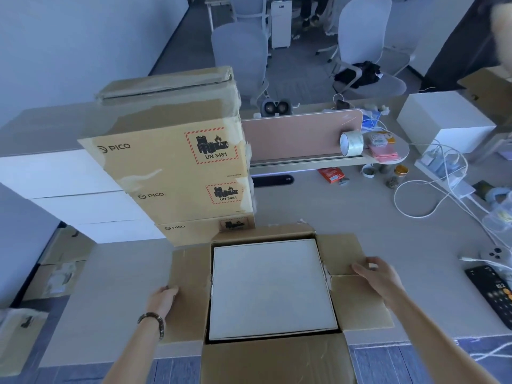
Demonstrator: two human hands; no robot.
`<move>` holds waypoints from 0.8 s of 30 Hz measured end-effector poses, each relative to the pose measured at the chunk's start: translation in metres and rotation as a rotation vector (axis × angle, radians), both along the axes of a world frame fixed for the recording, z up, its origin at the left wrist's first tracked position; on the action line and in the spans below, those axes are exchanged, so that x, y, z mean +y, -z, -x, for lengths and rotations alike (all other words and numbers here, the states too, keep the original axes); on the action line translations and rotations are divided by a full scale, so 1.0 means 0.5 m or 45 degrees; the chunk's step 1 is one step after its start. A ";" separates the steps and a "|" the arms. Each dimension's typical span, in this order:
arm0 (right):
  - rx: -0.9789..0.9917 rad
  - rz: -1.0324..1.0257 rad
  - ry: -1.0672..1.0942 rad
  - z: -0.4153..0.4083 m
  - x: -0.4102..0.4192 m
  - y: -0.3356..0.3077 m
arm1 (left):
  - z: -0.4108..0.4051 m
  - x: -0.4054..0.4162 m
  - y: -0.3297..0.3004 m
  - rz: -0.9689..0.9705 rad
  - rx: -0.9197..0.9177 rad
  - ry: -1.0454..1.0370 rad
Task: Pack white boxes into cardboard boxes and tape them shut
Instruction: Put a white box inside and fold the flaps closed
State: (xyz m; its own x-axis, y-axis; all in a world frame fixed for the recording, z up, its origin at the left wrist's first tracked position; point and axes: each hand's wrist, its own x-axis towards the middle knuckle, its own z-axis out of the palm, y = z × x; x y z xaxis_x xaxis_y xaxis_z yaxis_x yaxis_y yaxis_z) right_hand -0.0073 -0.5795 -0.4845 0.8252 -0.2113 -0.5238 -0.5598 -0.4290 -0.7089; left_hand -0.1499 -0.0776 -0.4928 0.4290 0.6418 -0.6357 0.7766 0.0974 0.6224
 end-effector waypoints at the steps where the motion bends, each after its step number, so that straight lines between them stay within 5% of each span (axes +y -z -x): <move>1: -0.001 -0.024 -0.023 0.000 -0.009 -0.007 | 0.003 0.000 -0.018 -0.068 -0.024 -0.005; 8: -0.073 -0.114 -0.187 0.004 -0.013 -0.093 | 0.009 -0.012 -0.132 -0.386 -0.090 0.090; 15: -0.195 0.089 -0.347 0.025 0.041 -0.155 | -0.017 -0.129 -0.235 -0.499 -0.310 0.291; 24: -0.217 -0.067 -0.432 0.061 0.143 -0.214 | -0.049 -0.264 -0.230 -0.697 -0.246 0.589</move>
